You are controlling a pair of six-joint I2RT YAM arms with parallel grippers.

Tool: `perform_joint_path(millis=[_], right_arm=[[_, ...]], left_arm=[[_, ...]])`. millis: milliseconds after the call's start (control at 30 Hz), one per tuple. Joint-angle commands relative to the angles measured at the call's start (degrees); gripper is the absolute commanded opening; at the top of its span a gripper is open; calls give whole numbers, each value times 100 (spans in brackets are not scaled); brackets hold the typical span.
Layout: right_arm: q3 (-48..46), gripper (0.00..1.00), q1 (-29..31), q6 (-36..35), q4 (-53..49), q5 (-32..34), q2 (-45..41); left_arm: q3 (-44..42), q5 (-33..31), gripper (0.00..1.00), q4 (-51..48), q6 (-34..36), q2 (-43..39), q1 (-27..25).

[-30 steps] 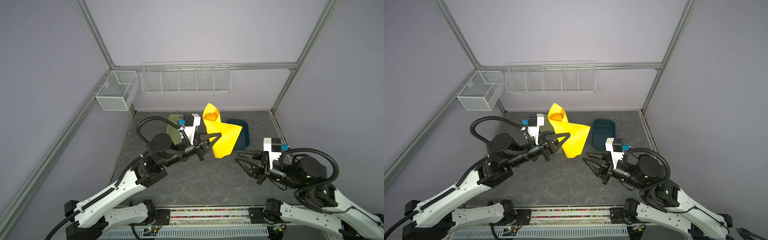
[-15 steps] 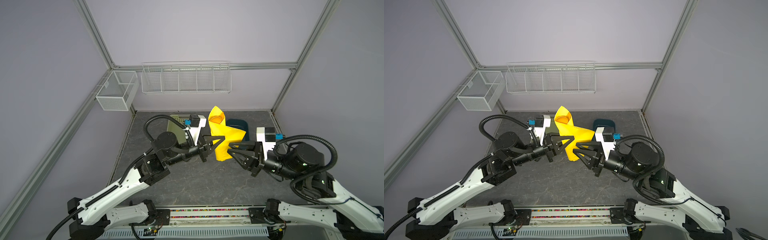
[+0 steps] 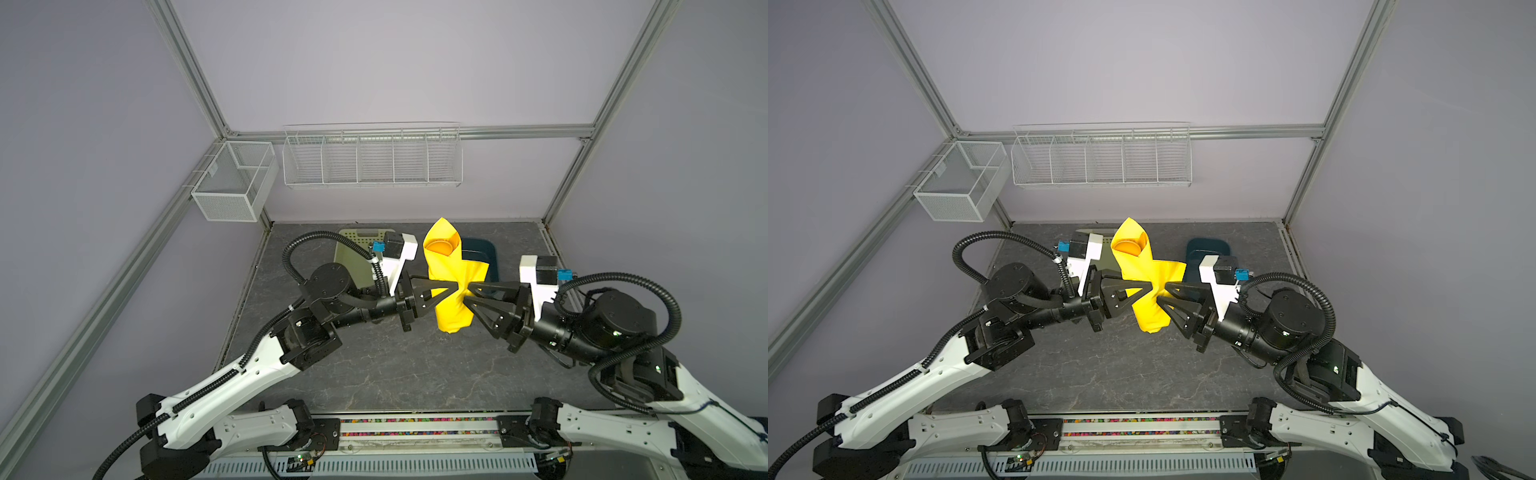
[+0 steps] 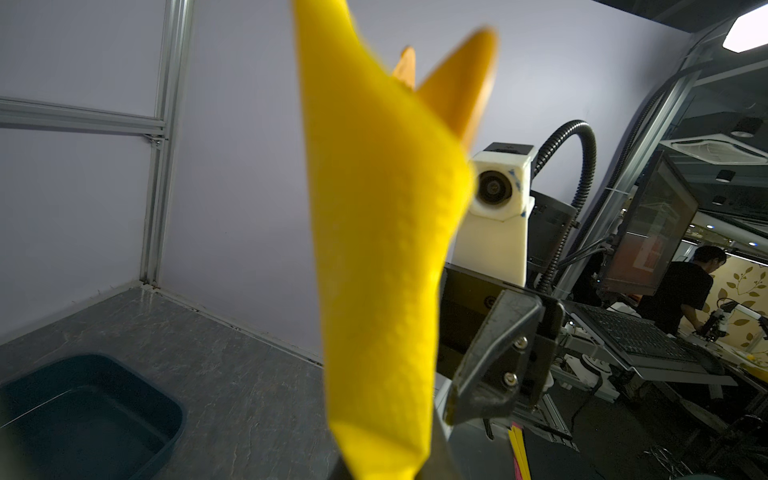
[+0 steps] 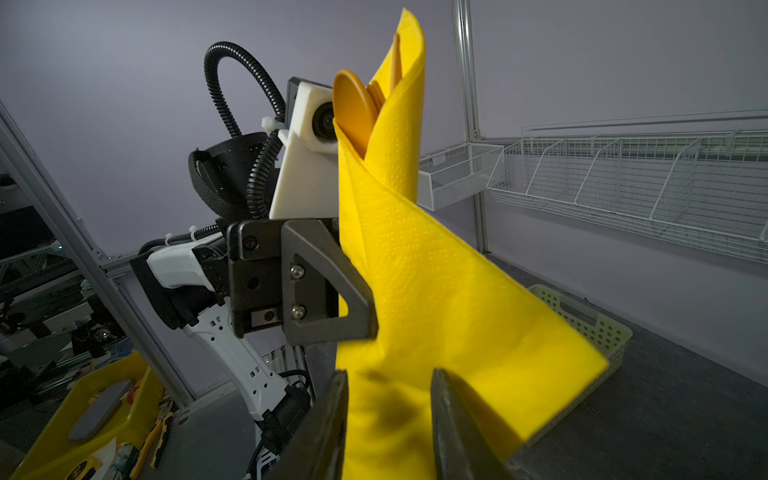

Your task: Place the utensils on the paper napkin and roll it up

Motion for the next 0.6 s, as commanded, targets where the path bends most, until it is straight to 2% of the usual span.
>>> perform_joint_path(millis=[0, 567], right_arm=[[-118, 38, 3, -54, 29, -157, -66], [-151, 44, 3, -34, -105, -651, 90]], left_arm=[[194, 197, 0, 257, -76, 9, 24], [256, 330, 0, 385, -145, 58, 24]])
